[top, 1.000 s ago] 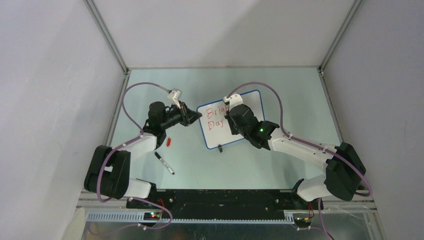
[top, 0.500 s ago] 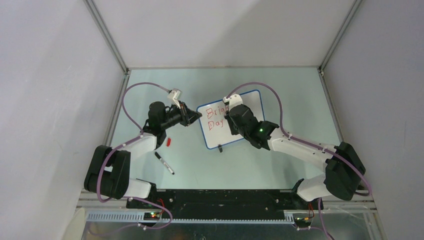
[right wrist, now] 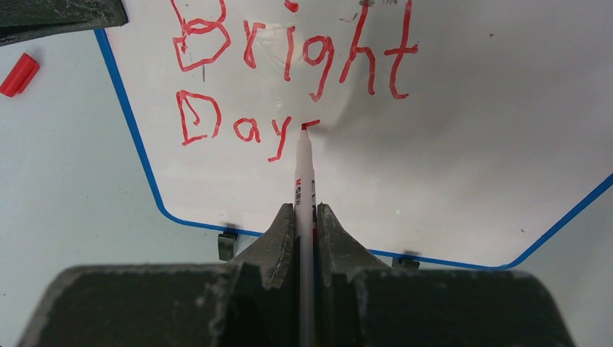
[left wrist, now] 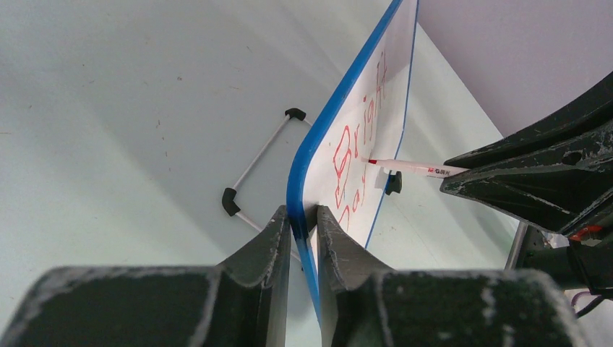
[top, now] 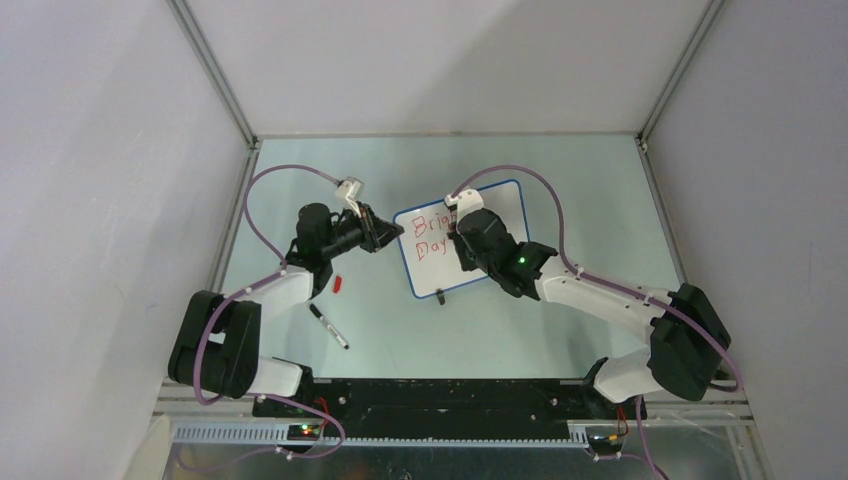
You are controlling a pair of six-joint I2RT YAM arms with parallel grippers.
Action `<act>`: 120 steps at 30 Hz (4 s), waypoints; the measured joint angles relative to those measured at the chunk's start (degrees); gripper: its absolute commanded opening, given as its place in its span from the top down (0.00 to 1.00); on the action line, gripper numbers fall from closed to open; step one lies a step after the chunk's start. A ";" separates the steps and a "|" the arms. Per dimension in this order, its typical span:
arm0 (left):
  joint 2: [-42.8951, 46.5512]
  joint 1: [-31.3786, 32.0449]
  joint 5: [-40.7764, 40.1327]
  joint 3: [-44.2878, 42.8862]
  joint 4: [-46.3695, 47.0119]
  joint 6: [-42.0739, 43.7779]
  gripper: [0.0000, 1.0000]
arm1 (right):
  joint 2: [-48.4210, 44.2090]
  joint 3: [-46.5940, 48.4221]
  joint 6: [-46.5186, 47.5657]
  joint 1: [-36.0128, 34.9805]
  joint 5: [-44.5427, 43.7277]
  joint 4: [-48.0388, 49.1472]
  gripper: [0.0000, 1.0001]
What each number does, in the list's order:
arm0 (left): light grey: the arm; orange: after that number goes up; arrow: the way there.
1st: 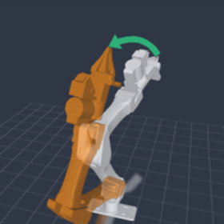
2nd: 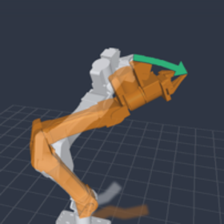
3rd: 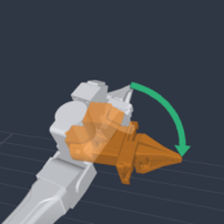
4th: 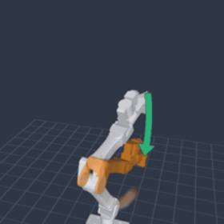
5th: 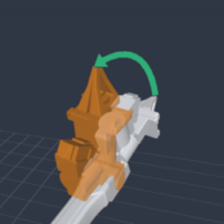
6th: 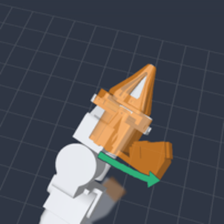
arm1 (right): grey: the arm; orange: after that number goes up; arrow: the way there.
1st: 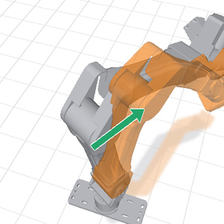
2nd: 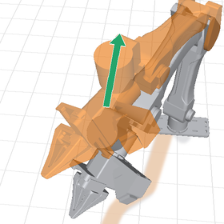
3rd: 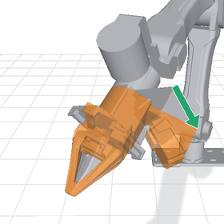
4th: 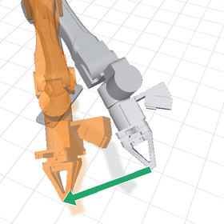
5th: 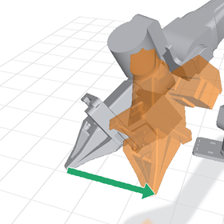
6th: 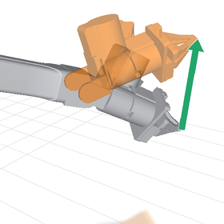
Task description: Write a sentence on the whiteboard
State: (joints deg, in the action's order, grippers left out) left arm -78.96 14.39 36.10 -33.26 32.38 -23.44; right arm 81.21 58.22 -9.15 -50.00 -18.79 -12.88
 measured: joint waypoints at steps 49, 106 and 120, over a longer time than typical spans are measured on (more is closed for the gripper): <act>0.24 0.02 0.00 0.00 -0.31 0.07 0.80 | 0.00 0.02 -0.28 0.02 -0.87 -3.15 1.00; 0.61 0.11 0.02 0.00 -0.68 0.11 0.80 | -8.13 -8.20 2.14 -5.55 -0.98 4.28 1.00; 0.96 0.11 -0.11 0.02 -1.09 0.61 0.66 | -9.33 -11.74 3.02 -7.74 -4.35 9.81 1.00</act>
State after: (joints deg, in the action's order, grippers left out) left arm -78.00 14.50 35.99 -33.23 31.29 -22.83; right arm 71.88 46.48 -6.13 -57.74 -23.14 -3.07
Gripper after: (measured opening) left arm 0.269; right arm 0.136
